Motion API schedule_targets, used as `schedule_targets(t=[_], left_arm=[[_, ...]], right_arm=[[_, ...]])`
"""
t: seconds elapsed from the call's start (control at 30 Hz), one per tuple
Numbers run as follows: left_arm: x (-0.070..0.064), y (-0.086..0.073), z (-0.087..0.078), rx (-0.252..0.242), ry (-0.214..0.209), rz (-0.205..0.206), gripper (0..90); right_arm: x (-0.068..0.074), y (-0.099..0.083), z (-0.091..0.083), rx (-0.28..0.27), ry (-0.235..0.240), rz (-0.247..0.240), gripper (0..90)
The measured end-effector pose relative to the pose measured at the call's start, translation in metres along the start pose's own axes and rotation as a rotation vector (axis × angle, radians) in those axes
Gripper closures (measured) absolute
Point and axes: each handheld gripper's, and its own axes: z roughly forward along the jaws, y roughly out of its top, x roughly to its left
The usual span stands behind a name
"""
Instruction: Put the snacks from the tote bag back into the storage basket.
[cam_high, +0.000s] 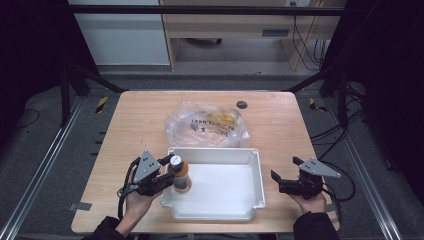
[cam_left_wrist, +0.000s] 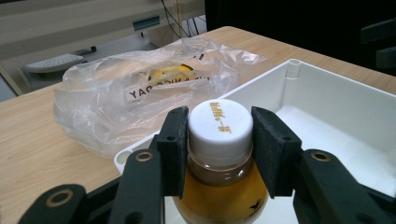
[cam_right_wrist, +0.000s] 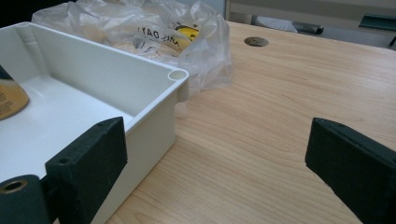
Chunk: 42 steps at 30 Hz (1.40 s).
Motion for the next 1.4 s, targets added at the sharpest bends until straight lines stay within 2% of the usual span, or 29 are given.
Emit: schedule_targets(t=[0.27, 0.43, 0.6, 0.8, 1.07, 1.4], left_arm=[[-0.002, 0.004, -0.008, -0.058, -0.004, -0.016, 43.9], [0.002, 0.008, -0.015, -0.065, -0.006, -0.031, 39.5], [0.008, 0.009, -0.024, -0.08, 0.014, -0.04, 36.8], [0.021, 0.003, -0.029, -0.065, 0.07, -0.056, 35.5], [0.04, -0.014, -0.034, -0.042, 0.129, -0.079, 34.8], [0.058, -0.038, -0.036, 0.008, 0.164, -0.11, 33.8]], right_arm=[[0.0, 0.0, 0.0, 0.0, -0.002, 0.003, 5.8], [-0.001, 0.0, -0.001, -0.002, -0.004, 0.005, 5.8], [-0.002, 0.0, -0.002, -0.004, -0.006, 0.015, 5.8], [-0.003, 0.0, -0.002, -0.003, -0.017, 0.01, 5.6], [-0.004, -0.002, -0.003, 0.005, -0.023, 0.019, 5.6], [-0.006, -0.004, -0.002, 0.024, -0.04, 0.02, 5.4]])
